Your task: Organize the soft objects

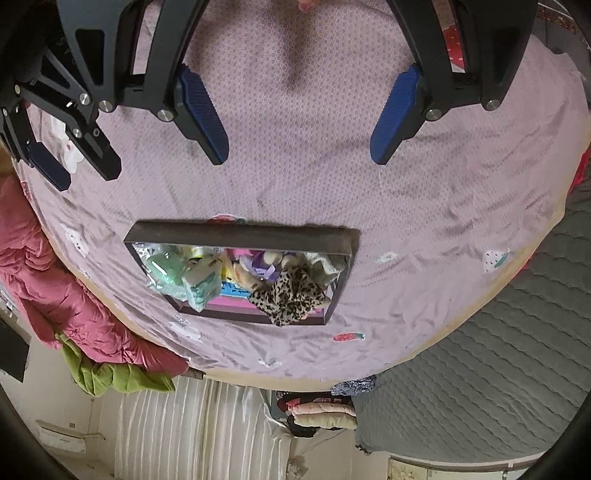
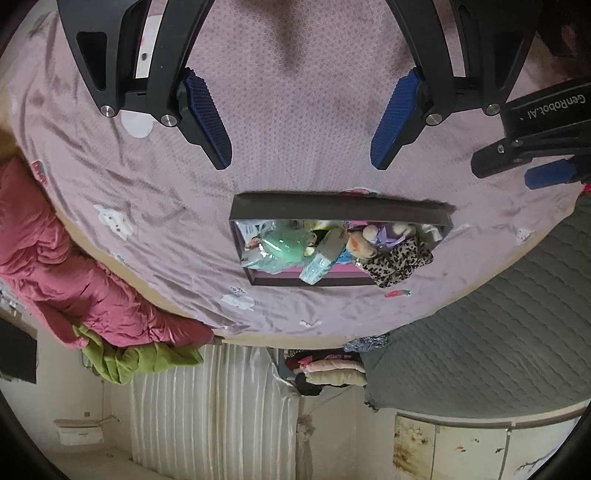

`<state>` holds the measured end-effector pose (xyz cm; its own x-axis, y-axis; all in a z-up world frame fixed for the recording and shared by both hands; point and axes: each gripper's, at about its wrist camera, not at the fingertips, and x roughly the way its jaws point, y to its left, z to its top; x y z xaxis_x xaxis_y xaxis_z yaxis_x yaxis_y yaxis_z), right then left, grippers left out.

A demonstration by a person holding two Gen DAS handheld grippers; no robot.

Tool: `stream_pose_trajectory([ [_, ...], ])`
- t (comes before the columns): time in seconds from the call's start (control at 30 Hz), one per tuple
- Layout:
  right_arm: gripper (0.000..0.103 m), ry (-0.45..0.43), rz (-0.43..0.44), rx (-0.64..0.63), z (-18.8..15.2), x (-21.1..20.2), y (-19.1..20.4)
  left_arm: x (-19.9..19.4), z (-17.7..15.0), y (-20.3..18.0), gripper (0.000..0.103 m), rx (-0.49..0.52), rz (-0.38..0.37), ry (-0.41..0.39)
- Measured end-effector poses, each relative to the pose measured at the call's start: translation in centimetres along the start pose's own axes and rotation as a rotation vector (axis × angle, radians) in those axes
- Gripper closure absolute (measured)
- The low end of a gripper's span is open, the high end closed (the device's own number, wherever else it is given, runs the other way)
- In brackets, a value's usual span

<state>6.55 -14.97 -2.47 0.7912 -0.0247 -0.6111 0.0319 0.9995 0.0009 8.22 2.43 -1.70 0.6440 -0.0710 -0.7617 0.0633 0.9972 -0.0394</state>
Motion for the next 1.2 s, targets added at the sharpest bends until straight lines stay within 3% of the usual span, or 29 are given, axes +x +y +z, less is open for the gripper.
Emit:
stream_pose_trajectory([
  [0.53,0.024,0.020,0.004,-0.023,-1.5,1.2,0.6,2.3,-1.3,0.2,0.025,0.001,0.009,0.023],
  [1.2,0.024,0.043,0.006,-0.029,-1.9,1.9,0.6,2.4,-1.6,0.4,0.025,-0.008,-0.004,0.027],
])
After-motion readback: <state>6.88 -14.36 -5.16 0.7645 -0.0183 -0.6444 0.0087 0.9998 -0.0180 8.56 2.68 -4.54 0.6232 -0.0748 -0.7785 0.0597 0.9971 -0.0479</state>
